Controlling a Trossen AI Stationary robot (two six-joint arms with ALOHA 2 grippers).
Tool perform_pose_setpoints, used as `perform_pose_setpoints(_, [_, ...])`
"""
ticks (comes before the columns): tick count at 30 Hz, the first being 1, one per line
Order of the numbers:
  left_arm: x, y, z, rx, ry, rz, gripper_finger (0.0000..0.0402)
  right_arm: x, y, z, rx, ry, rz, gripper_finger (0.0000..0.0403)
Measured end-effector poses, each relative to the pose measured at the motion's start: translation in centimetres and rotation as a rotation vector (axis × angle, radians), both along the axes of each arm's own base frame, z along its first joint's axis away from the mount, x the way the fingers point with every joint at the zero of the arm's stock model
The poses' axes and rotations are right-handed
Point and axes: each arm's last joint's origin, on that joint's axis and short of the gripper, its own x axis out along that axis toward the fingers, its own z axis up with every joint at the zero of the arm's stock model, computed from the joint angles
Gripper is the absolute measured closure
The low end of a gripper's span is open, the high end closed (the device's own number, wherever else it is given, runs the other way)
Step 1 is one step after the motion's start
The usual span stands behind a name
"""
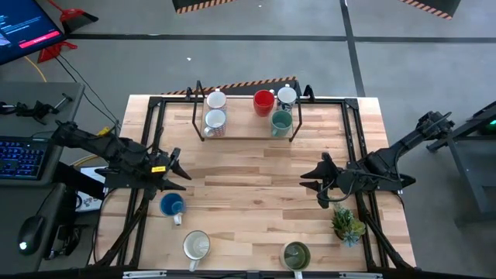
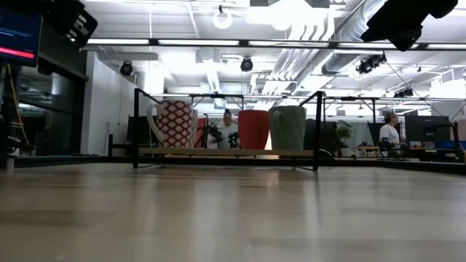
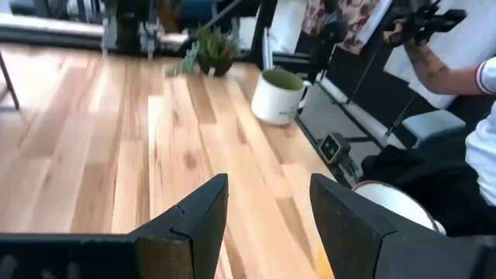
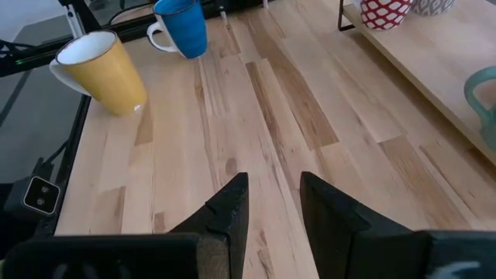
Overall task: Place coffee mugs
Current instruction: Put the blue mug on the shelf
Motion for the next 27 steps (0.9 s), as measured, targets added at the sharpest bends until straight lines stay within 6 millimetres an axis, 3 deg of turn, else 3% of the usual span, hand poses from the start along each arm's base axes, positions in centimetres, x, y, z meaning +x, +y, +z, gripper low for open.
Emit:
perform_pose_setpoints(16, [0.5,-0.1,-0.4,0.017,0.042,0.02,0.0229,-0.1,-0.1,-0.2,-0.015,0.018,-0.002,0.0306])
perform_pose_setpoints(24, [1.9,-0.7,-2.1,0.047,0.22,0.007,0.0229,-0.1,-0.1,-0.2,-0.015,0.017,-0.003,0.0306])
perform_pose_setpoints(27, [2.1,-0.9,-1.1,0.008,0.299,-0.013,0.0229,-0.1,-0.1,-0.2,-0.015,0.017,-0.003,0.0306])
